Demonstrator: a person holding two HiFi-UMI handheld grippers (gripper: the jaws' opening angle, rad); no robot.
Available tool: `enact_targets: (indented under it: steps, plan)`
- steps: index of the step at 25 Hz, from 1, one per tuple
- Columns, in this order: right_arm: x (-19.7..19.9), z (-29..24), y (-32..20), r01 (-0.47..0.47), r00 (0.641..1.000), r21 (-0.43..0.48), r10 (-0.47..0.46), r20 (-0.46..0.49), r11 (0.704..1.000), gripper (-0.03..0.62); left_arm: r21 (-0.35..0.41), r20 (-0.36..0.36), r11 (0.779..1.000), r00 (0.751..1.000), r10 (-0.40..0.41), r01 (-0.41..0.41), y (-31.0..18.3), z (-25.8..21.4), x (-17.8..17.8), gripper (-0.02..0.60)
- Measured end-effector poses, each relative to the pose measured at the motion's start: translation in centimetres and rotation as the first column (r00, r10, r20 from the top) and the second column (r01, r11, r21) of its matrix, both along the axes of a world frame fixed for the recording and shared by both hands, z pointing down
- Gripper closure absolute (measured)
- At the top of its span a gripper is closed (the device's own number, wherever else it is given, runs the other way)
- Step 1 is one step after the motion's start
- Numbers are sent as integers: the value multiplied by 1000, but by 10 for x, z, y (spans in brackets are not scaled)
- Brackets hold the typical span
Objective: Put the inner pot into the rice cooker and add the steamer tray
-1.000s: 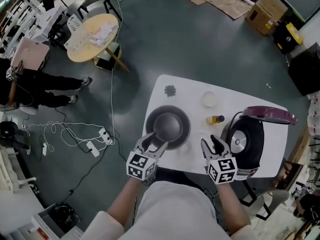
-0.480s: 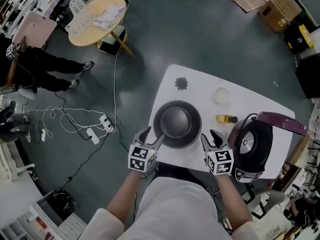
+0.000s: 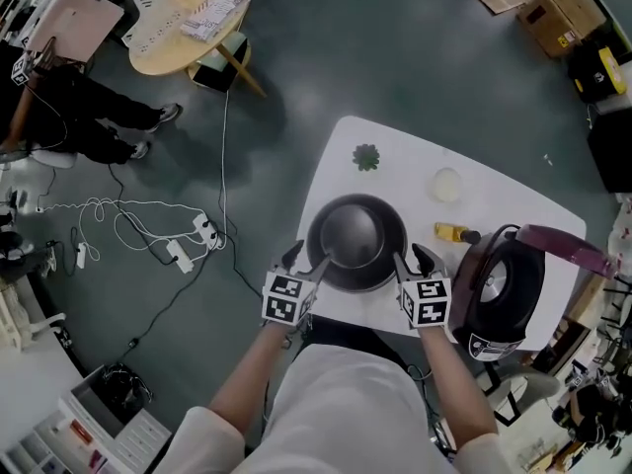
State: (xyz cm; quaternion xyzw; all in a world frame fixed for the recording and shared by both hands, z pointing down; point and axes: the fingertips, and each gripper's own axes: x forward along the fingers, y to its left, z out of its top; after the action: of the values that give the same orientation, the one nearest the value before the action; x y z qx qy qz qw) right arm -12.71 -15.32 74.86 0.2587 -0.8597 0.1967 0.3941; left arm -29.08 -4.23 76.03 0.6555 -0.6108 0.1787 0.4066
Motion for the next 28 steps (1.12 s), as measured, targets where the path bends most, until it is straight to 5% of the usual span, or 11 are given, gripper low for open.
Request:
enact_targets:
  steps: [10,14,17,28]
  plan:
    - [-5,45,-6,-22,994,-41,17,-107,999,408,-117,-15,992,999,43,-44,-4,44,4,309]
    - [-9,55,-6,-12,992,-67,4,-127,998,511,-143,-12,988,998,56,-57,-5,49,5,367]
    - [-7,56,-6,-50,992,-95,38,-124,994,530,-161,16,986,998,52,-49,-6,49,4,401]
    - [-7,17,-4,-134,987,-38,130,-90,990,536,-116,75,991,994,79,-70,-13,19,-7,443]
